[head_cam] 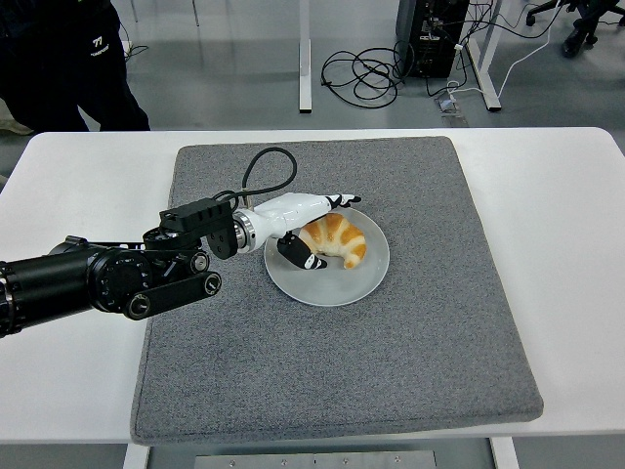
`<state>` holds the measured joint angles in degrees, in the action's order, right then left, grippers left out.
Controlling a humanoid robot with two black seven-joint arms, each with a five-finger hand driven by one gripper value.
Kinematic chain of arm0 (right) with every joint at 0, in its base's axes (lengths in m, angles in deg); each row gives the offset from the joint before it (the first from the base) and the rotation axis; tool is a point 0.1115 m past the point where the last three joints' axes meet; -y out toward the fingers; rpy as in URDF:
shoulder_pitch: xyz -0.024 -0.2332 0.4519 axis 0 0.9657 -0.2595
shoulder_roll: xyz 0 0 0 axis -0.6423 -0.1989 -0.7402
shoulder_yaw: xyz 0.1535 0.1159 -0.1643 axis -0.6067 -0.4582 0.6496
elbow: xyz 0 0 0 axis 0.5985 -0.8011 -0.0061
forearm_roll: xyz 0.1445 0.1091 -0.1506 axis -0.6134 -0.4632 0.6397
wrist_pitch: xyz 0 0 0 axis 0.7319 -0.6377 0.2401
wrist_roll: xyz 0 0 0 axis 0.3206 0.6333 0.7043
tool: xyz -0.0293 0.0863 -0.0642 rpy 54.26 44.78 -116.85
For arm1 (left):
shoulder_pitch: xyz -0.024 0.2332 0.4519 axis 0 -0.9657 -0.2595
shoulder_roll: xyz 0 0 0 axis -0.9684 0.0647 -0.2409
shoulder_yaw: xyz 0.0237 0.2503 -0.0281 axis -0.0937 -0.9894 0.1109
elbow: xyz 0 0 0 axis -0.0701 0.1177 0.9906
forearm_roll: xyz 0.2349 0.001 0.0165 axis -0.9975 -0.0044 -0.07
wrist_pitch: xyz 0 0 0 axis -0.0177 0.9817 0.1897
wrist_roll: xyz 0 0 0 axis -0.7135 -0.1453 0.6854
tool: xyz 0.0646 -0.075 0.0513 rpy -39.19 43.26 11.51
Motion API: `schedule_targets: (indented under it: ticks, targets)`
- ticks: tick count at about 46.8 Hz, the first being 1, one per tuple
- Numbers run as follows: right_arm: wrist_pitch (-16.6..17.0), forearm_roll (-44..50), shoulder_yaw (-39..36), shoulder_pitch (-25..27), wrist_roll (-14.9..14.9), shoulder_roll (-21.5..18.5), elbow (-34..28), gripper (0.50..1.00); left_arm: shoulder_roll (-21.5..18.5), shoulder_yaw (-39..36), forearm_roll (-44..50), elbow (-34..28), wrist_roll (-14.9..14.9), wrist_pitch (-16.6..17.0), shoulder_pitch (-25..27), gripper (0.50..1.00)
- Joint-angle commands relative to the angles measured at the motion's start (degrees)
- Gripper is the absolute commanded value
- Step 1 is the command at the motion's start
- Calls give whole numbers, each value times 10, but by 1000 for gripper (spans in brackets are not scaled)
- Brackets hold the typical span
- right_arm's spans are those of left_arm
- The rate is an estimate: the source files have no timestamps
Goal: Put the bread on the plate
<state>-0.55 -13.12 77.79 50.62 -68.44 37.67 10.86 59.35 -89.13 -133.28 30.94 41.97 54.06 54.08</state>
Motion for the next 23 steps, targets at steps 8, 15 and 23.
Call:
schedule_targets:
  ticks: [8, 15, 23]
  targets:
    - [0, 0, 0, -1, 0, 0, 0, 1000, -17, 4, 13, -5, 0, -4, 18, 960]
    - [0, 0, 0, -1, 0, 0, 0, 1000, -28, 9, 46, -6, 0, -16, 28, 961]
    - [0, 0, -1, -1, 0, 0, 0, 1000, -29, 11, 116, -6, 0, -23, 42, 963]
